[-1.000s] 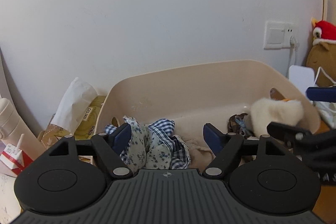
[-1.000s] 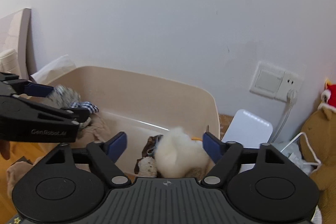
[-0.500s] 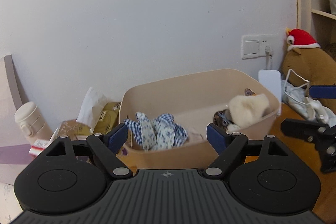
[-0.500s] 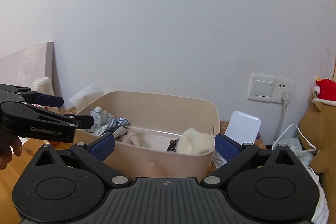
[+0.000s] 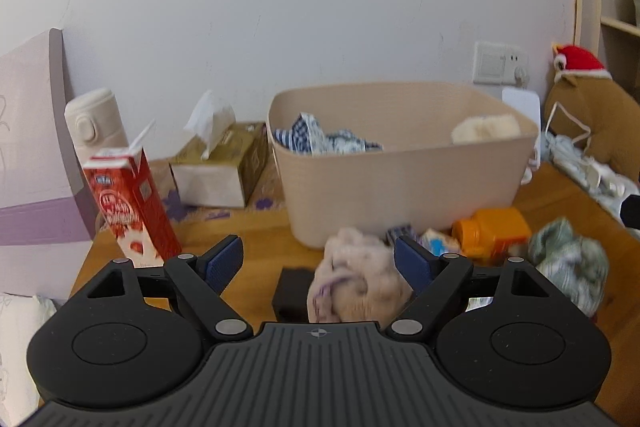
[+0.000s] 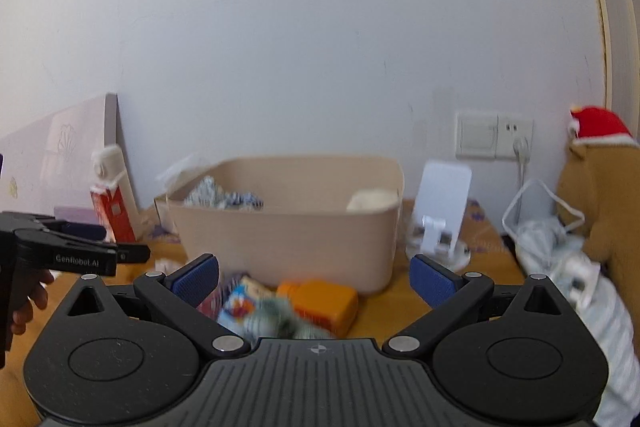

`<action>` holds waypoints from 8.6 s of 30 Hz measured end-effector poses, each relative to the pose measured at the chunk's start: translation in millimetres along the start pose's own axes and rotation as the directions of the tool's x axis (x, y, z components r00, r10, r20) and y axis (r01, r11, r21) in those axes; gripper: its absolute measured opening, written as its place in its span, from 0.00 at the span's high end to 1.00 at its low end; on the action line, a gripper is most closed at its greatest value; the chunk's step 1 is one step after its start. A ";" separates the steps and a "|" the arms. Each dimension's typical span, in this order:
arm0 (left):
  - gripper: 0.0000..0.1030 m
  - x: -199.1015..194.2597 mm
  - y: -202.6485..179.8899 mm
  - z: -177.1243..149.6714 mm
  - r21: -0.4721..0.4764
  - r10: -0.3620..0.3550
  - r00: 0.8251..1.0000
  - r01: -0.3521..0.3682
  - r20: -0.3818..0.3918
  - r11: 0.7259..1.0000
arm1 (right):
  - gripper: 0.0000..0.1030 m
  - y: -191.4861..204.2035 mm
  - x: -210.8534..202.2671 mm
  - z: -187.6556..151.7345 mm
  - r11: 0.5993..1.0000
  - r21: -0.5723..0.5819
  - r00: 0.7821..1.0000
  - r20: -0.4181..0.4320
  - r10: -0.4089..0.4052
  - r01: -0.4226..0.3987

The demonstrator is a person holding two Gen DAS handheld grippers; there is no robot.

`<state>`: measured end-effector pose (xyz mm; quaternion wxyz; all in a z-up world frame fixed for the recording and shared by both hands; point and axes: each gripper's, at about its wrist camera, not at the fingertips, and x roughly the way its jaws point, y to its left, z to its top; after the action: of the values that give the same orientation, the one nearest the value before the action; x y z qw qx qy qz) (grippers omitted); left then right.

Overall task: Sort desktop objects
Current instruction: 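Return both tools to the table items, then grasp the pink rolled sock with the left tool while the right tool grasps the green checked cloth, then carry both held items over the beige bin and open both tools, then withdraw both tools back toward the remaining table items, then grasp the pink printed strip with the left tool while the right tool grasps the white plush toy, then carry the strip and plush toy into the beige bin and open both tools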

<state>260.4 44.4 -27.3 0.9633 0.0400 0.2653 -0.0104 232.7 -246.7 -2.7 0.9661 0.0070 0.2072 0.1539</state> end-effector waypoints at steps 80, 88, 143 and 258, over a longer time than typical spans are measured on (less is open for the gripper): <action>0.88 -16.6 4.9 -27.9 -0.037 -0.024 1.000 0.024 -0.011 0.999 | 0.78 -19.2 -5.5 -26.7 0.997 0.063 0.998 -0.046 0.054 -0.051; 0.88 -37.4 13.5 -21.4 -0.061 -0.032 0.999 0.033 0.020 0.998 | 0.78 -21.7 -12.7 -21.4 0.999 0.041 0.999 -0.033 0.031 -0.030; 0.85 116.2 -42.2 119.6 0.027 -0.023 0.999 0.022 0.029 0.999 | 0.64 -4.8 180.4 85.5 0.997 -0.069 0.998 -0.047 -0.043 0.040; 0.78 -39.8 24.1 6.9 -0.012 -0.038 0.999 0.037 -0.033 0.999 | 0.63 -52.1 -11.8 21.9 0.997 0.064 0.999 0.025 0.040 -0.041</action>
<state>230.7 67.8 0.8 0.9586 0.0297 0.2821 -0.0264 246.6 -298.8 18.0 0.9644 0.0442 0.2004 0.1667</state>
